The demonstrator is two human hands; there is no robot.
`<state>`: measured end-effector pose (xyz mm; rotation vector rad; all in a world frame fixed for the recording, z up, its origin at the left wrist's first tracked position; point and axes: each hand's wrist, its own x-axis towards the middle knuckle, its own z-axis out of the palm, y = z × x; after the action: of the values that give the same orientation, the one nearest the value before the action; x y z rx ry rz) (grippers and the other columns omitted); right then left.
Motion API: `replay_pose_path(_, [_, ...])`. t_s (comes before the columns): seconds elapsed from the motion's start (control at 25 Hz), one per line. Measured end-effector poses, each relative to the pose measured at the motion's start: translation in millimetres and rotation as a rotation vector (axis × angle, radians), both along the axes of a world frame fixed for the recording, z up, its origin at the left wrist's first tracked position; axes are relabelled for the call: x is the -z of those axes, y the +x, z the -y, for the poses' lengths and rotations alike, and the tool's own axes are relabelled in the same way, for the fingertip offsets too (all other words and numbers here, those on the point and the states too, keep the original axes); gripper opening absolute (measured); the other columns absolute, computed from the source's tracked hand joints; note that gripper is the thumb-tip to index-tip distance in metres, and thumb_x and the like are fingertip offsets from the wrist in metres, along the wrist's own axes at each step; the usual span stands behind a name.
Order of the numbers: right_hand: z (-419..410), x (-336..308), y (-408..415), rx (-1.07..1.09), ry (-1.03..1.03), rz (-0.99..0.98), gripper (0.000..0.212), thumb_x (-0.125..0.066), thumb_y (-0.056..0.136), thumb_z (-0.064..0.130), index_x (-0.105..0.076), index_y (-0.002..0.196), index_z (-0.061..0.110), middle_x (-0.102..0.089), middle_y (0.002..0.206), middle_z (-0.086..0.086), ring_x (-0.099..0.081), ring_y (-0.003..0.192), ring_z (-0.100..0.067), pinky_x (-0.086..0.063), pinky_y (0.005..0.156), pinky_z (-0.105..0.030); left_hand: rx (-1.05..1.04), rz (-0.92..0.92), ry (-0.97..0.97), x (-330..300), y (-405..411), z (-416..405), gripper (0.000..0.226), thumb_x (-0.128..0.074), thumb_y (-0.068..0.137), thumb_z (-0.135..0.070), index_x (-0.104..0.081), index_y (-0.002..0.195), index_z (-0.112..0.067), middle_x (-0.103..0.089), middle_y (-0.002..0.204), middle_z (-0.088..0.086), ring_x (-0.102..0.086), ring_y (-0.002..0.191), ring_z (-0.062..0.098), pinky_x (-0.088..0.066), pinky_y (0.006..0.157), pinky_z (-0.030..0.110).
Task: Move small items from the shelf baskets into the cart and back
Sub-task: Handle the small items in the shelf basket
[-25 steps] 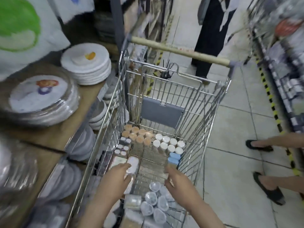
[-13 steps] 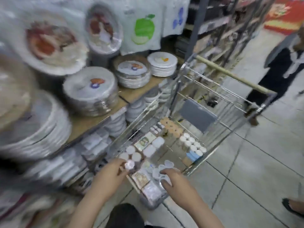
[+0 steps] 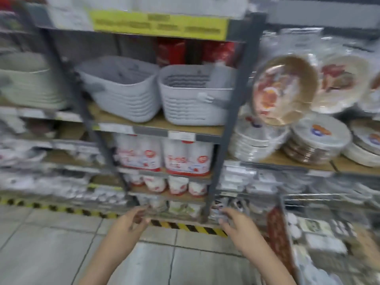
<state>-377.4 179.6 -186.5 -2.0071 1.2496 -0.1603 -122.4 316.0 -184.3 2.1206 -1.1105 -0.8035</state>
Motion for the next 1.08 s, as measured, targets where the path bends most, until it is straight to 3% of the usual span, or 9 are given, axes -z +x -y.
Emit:
replay_pose_path(0.16, [-46.6, -11.8, 123.5, -0.161, -0.017, 0.075, 0.031, -0.053, 0.095, 0.028, -0.055, 0.126, 0.025, -0.056, 0.122, 0.009, -0.053, 0.112, -0.006, -0.037, 0.084, -0.015, -0.226, -0.037, 0.046, -11.6, 90.7, -91.3, 0.019, -0.059, 0.092, -0.023, -0.054, 0.109, -0.028, -0.063, 0.104, -0.008, -0.059, 0.106, 0.013, -0.045, 0.085, 0.026])
replay_pose_path(0.36, [-88.5, -19.2, 217.0, -0.311, 0.036, 0.073, 0.028, -0.051, 0.096, 0.033, -0.054, 0.124, 0.030, -0.052, 0.115, 0.020, -0.047, 0.106, 0.004, -0.035, 0.084, -0.014, -0.369, 0.016, 0.075, -18.1, 161.7, -143.7, 0.025, -0.058, 0.092, -0.025, -0.057, 0.116, -0.021, -0.065, 0.112, -0.004, -0.059, 0.105, 0.011, -0.046, 0.092, 0.029])
replay_pose_path(0.56, [-67.0, -29.8, 267.5, -0.283, 0.028, 0.123, 0.019, -0.056, 0.093, 0.025, -0.057, 0.109, 0.035, -0.059, 0.114, 0.019, -0.054, 0.109, 0.000, -0.041, 0.089, -0.017, -0.321, 0.038, -0.030, -43.7, 202.1, -113.4, 0.031, -0.053, 0.095, -0.030, -0.051, 0.126, -0.029, -0.056, 0.112, -0.020, -0.052, 0.104, -0.001, -0.038, 0.083, 0.014])
replay_pose_path(0.72, [-42.3, -45.8, 345.2, -0.349, -0.010, 0.134, 0.021, -0.055, 0.094, 0.028, -0.058, 0.114, 0.033, -0.058, 0.118, 0.020, -0.052, 0.111, 0.002, -0.041, 0.093, -0.019, -0.269, 0.070, -0.121, -70.2, 253.8, -81.0, 0.031, -0.050, 0.095, -0.036, -0.046, 0.125, -0.039, -0.051, 0.116, -0.028, -0.048, 0.106, -0.010, -0.036, 0.079, 0.003])
replay_pose_path(0.92, [-17.7, -80.7, 469.1, -0.458, -0.024, 0.241, 0.021, -0.050, 0.096, 0.033, -0.052, 0.116, 0.040, -0.053, 0.117, 0.025, -0.047, 0.109, 0.008, -0.036, 0.086, -0.010, -0.396, 0.173, -0.171, -92.7, 350.0, -69.7, 0.029, -0.051, 0.093, -0.040, -0.048, 0.121, -0.041, -0.055, 0.116, -0.029, -0.051, 0.109, -0.008, -0.038, 0.080, 0.006])
replay_pose_path(1.08, [1.3, -106.3, 546.5, -0.526, -0.102, 0.333, 0.027, -0.049, 0.097, 0.031, -0.054, 0.122, 0.037, -0.052, 0.118, 0.028, -0.046, 0.107, 0.015, -0.037, 0.087, -0.005, -0.527, 0.212, -0.201, -96.7, 418.8, -67.1, 0.025, -0.055, 0.091, -0.033, -0.053, 0.116, -0.037, -0.059, 0.110, -0.023, -0.056, 0.105, 0.000, -0.041, 0.084, 0.019])
